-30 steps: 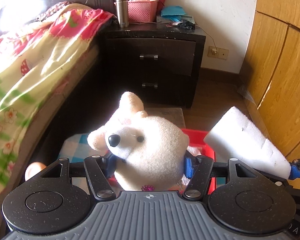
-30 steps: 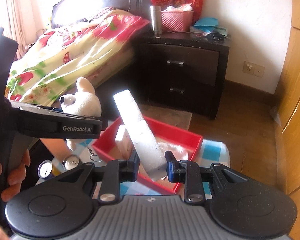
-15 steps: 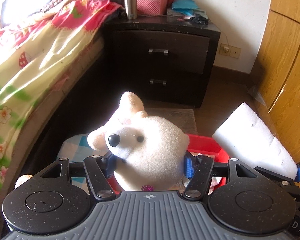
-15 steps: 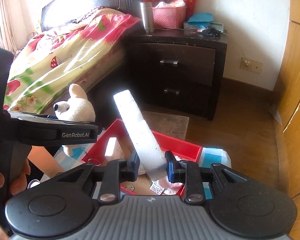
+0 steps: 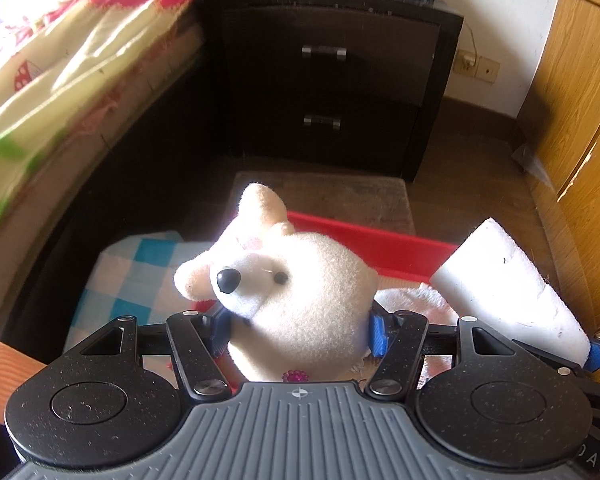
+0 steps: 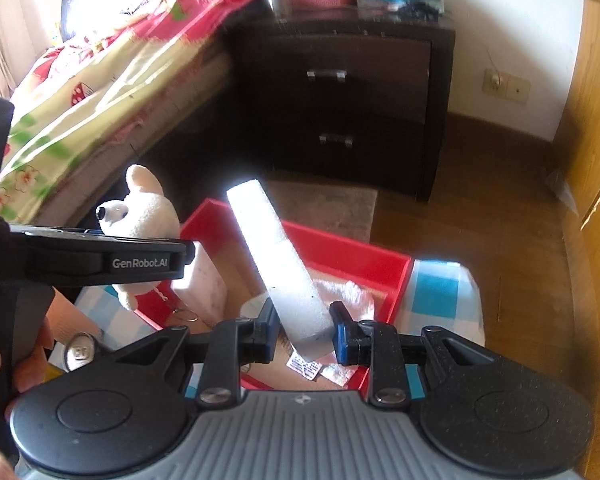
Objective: Organize soft objects
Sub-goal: 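Lift and carry the plush dog and foam strip over the red box, then open the right gripper to drop the foam strip while the left gripper releases the plush dog into the box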
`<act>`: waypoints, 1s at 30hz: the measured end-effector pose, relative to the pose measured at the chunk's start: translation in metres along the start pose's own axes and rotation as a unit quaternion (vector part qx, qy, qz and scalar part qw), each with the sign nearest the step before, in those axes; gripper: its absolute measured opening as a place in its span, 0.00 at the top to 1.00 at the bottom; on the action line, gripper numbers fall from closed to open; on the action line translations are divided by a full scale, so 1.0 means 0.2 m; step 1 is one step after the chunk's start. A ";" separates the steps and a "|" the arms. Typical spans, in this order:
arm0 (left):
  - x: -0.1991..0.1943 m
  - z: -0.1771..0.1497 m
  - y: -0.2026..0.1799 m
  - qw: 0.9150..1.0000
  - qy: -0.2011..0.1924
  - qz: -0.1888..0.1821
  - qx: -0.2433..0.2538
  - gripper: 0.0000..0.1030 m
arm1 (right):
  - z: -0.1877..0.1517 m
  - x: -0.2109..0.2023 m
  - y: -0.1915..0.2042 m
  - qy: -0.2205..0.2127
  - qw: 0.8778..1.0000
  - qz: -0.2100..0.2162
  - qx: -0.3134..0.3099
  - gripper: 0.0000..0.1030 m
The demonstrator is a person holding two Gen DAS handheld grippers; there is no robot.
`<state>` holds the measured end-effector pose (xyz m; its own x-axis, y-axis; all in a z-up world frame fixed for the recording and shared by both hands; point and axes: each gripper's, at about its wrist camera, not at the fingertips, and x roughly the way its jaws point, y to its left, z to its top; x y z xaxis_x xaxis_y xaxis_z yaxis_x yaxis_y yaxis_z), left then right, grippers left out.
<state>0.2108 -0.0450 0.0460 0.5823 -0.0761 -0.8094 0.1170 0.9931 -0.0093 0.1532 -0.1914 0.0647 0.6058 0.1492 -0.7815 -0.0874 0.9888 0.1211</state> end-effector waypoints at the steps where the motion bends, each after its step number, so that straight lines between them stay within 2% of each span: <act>1: 0.03 0.00 0.00 1.000 0.003 0.000 0.000 0.39 | 0.00 0.03 -0.01 0.004 1.000 0.000 0.001 0.95; 7: 0.14 -0.03 -0.01 1.000 0.022 -0.002 0.003 0.38 | -0.04 0.17 -0.04 0.025 1.000 0.001 0.010 0.94; 12: 0.16 -0.03 -0.03 1.000 0.021 -0.002 0.009 0.31 | -0.06 0.25 -0.05 0.035 0.999 -0.001 0.009 0.90; 18: 0.16 -0.05 -0.03 1.000 0.019 -0.002 0.014 0.29 | -0.08 0.26 -0.04 0.040 0.999 -0.003 0.007 0.85; 22: 0.15 -0.05 -0.03 1.000 0.017 -0.011 0.005 0.26 | -0.07 0.26 -0.04 0.037 0.999 -0.016 0.006 0.76; 26: 0.16 -0.03 -0.02 1.000 0.011 -0.015 -0.003 0.26 | -0.07 0.25 -0.07 0.026 0.999 -0.028 0.012 0.75; 30: 0.18 0.00 -0.01 0.999 0.005 -0.039 -0.021 0.23 | -0.07 0.26 -0.10 0.025 0.999 -0.028 0.018 0.75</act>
<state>0.2311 -0.0489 0.0175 0.5645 -0.1523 -0.8113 0.1281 0.9871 -0.0962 0.1760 -0.2023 0.0128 0.5692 0.0947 -0.8168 -0.0263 0.9949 0.0971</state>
